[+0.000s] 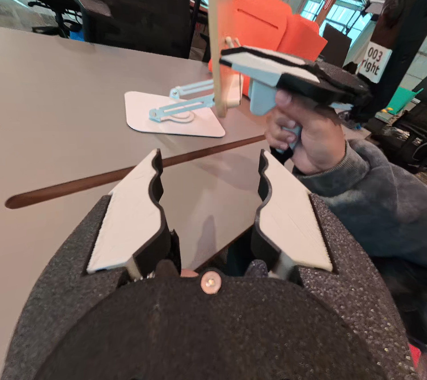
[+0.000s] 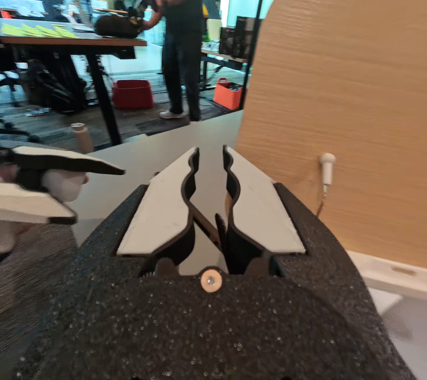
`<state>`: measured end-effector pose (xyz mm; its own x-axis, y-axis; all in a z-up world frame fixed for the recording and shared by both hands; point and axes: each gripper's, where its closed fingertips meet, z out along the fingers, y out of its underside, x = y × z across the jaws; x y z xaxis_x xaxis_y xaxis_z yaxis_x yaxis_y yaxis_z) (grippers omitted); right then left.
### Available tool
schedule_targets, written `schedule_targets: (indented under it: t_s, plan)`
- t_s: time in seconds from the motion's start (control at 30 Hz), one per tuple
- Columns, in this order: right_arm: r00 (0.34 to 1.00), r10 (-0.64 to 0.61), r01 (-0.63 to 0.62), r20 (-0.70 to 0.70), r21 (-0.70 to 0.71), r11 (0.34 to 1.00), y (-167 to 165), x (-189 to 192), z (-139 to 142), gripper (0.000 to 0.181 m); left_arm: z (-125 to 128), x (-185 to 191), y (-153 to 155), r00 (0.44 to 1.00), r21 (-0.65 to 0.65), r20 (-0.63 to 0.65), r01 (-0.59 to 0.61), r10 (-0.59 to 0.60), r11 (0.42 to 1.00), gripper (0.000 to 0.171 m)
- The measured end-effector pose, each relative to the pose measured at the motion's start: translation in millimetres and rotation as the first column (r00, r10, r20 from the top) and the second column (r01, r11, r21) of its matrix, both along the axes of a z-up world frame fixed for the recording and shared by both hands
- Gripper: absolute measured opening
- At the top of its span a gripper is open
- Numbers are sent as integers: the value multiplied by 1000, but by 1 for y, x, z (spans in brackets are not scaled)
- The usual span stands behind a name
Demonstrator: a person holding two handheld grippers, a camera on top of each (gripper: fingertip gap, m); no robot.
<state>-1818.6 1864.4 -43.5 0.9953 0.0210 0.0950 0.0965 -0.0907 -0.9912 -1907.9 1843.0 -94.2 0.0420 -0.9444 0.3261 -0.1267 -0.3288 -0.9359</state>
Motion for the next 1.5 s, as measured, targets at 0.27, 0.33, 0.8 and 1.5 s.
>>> schedule_targets:
  t_s: [0.27, 0.33, 0.8, 1.5]
  plan:
    - [995, -42, 45, -87, 34, 998, -66, 82, 15, 35, 34, 74, 32, 999, 59, 31, 11, -13, 998, 76]
    - [977, -167, 167, -133, -11, 986, -90, 153, 4, 45, 39, 104, 36, 998, 55, 36, 52, -54, 997, 68]
    - [957, -111, 71, -269, -155, 985, -114, 222, -26, 27, 37, 146, 114, 973, -33, 13, 232, -231, 972, 24]
    - [925, -293, 230, -242, -257, 939, -114, 216, -29, 19, 50, 148, 57, 994, 176, 1, -111, 112, 978, 40]
